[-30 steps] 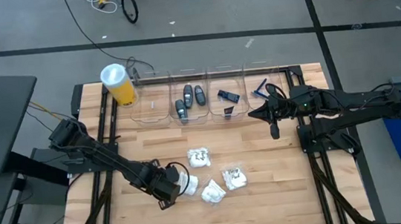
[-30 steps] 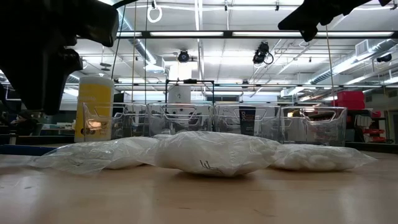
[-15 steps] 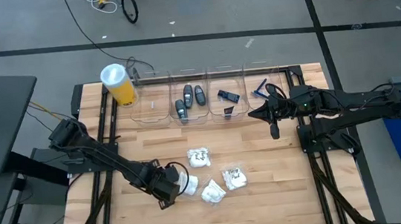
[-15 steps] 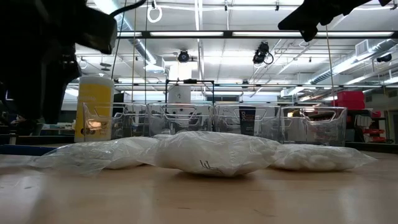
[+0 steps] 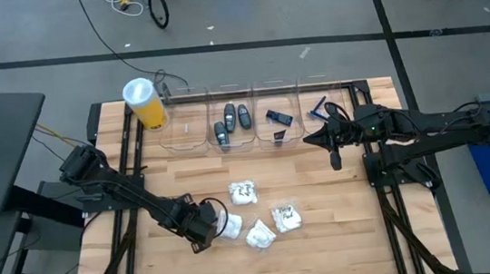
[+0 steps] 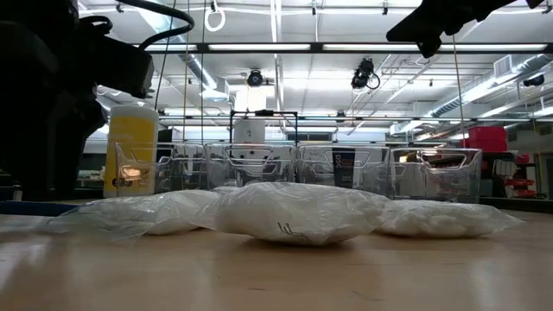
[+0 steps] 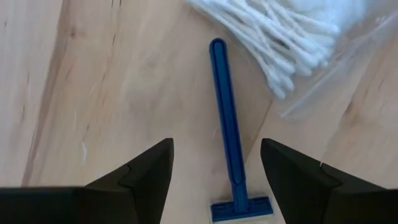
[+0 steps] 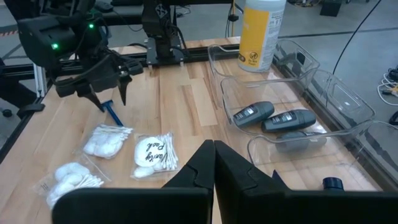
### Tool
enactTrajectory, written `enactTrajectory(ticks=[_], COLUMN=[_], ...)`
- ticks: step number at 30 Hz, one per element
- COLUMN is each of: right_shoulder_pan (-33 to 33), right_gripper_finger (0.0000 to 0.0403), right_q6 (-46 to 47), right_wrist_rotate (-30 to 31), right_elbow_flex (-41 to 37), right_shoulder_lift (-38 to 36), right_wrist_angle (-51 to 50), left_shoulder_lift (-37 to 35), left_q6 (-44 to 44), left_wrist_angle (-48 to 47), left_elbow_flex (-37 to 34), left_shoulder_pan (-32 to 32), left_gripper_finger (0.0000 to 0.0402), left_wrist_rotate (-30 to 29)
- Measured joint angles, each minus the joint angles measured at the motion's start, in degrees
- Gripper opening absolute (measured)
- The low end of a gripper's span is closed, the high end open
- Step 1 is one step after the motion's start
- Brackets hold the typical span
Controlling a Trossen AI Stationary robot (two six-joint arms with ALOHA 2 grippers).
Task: Pick & Place Travel size toiletries
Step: Put the blue razor into the right transparent bin
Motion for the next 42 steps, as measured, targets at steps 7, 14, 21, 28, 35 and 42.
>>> enactTrajectory(ticks=[7,14,21,28,35,42], right_shoulder_pan=[0.0,0.0,0.0,0.0,0.0,0.0], right_gripper_finger=[0.0007,0.0007,0.0007,0.0007,0.0007,0.0007], right_q6=[0.0,0.0,0.0,0.0,0.0,0.0], right_wrist_rotate=[0.0,0.0,0.0,0.0,1.6,1.6], right_elbow_flex=[0.0,0.0,0.0,0.0,0.0,0.0], right_shoulder_lift=[0.0,0.0,0.0,0.0,0.0,0.0], right_wrist_angle=[0.0,0.0,0.0,0.0,0.0,0.0], left_shoulder_lift=[0.0,0.0,0.0,0.0,1.6,3.0], left_q6=[-0.7,0.8,0.7,-5.1,-5.0,-5.9], left_wrist_angle=[1.2,1.2,0.6,3.5,2.1,2.3], left_elbow_flex=[0.0,0.0,0.0,0.2,0.5,0.5], left_shoulder_pan=[0.0,0.0,0.0,0.0,-0.4,-0.4], left_gripper_finger=[0.0251,0.0251,0.0251,0.0251,0.0251,0.0251], left_wrist_rotate=[0.0,-0.1,-0.7,1.8,2.4,2.0])
